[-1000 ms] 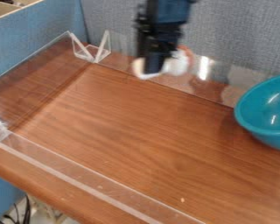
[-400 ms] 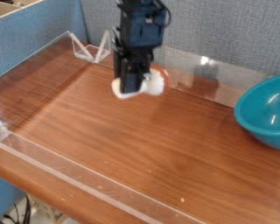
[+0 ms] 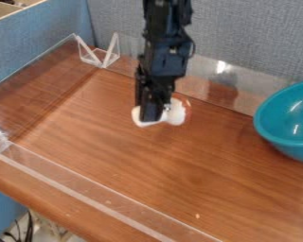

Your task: Remove the mushroom from inside the blue bowl and put it on the table

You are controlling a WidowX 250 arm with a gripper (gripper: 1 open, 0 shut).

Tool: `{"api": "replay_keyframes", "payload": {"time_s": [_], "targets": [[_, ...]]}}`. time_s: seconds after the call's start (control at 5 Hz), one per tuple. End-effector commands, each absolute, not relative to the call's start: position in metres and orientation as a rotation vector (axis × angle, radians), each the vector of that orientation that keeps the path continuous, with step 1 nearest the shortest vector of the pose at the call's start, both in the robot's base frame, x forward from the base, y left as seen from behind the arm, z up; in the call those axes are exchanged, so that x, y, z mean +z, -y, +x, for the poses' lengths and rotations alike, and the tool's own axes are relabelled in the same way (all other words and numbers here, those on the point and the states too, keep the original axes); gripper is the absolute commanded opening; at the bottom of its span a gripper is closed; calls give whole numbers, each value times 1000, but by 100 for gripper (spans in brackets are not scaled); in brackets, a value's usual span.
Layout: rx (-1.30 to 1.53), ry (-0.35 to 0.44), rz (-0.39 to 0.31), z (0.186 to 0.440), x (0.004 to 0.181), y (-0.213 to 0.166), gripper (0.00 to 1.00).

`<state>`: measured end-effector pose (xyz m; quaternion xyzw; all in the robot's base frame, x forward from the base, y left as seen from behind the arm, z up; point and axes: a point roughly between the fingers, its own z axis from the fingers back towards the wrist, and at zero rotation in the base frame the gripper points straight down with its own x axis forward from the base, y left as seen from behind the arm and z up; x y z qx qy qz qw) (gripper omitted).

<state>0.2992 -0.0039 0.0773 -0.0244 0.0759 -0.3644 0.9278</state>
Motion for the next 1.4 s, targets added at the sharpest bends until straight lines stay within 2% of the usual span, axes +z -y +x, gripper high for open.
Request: {"api": "replay_keyframes", "payload": {"time_s": [0.0,0.2,1.2], "targets": [[-758,-126,-33,306,82,0,0],[-758,-139,-35,309,75,-5,0],[-761,-145,-46,306,72,-18,0]]}}
